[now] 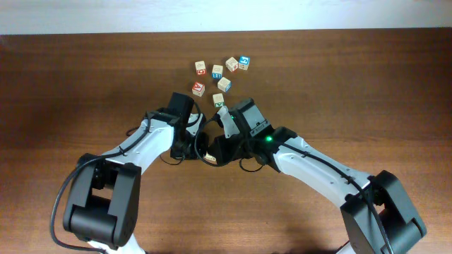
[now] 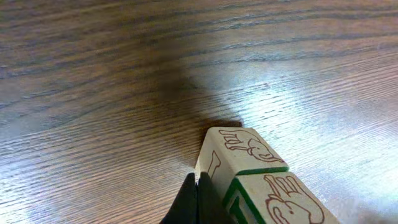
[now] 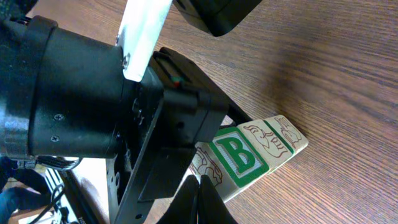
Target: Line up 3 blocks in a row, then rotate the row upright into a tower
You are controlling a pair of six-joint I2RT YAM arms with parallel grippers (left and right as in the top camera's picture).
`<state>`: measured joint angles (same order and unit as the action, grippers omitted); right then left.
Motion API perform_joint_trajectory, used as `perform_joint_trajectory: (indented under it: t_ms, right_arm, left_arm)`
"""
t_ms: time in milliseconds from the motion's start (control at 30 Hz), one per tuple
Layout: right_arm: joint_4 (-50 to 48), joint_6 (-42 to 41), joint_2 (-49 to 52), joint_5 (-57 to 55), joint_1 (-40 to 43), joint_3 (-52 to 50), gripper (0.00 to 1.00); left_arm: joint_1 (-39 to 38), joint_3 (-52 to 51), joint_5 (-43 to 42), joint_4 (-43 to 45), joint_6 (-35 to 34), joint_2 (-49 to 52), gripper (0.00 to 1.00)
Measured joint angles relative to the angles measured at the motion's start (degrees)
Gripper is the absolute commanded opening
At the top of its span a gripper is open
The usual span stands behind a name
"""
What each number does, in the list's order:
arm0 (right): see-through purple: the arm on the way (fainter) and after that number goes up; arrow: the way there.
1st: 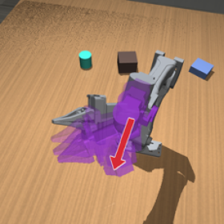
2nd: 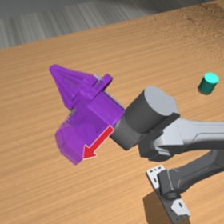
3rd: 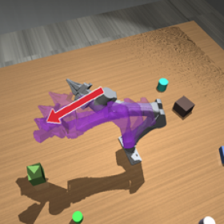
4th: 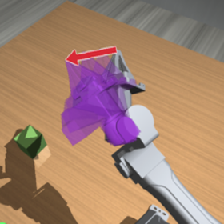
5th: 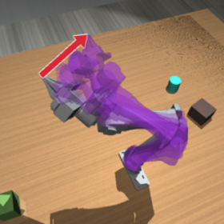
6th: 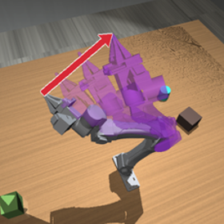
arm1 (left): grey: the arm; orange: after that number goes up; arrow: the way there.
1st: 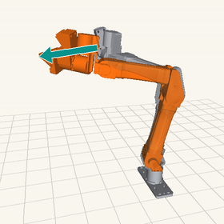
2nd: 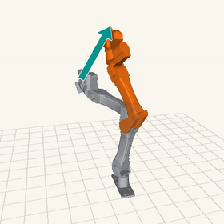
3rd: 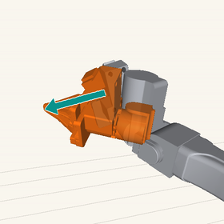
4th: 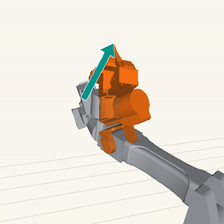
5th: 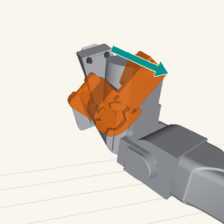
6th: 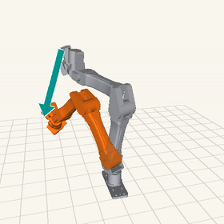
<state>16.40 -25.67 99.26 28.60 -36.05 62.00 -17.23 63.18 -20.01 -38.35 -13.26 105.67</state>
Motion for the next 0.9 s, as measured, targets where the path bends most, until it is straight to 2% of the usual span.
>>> perform_joint_trajectory:
  t_ms: [733, 900]
  right_arm:
    - [0.9, -0.1, 0.0, -1.3, 2.3, 0.3, 0.04]
    - [0.9, -0.1, 0.0, -1.4, 2.3, 0.3, 0.04]
  left_arm:
    - [0.0, 0.0, -0.6, 0.0, 0.0, 0.0, 0.00]
    - [0.2, 2.8, -0.5, -1.5, 0.0, 0.0, 0.00]
